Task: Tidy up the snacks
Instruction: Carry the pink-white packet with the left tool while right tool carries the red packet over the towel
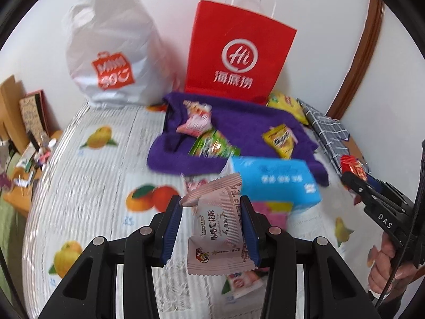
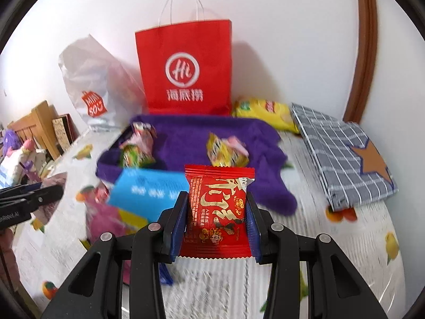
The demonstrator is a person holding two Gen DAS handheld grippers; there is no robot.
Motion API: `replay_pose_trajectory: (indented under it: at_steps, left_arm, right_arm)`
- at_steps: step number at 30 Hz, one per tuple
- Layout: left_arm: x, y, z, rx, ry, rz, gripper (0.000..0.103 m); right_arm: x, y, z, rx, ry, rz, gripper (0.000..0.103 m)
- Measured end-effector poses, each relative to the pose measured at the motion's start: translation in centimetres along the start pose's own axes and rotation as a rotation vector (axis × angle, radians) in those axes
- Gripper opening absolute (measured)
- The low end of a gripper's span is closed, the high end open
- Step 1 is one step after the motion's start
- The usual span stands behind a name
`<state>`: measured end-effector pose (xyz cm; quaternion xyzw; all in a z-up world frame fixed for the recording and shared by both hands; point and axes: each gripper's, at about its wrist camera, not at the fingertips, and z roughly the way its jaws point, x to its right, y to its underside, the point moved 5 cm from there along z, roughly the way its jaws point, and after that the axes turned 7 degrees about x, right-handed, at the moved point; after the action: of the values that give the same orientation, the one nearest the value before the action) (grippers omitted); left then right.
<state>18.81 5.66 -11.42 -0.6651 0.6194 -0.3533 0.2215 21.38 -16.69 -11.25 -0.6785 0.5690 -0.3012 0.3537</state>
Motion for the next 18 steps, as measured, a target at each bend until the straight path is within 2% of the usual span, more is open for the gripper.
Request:
replay_pose_trajectory:
  at_steps: [7,18]
  left_arm:
    - [1.0,-4.6,0.1,0.035,-0.012,0.024,0.041]
    - [0.8,-9.9,4.2,0.031,0.031,-0.009,0.041]
  right_arm:
    - [-1.2,-4.8,0.2,0.051,-0.028,-0.026,0.04]
    - [-0.6,-10.4,5.8,0.041,-0.038,0.006,0.04]
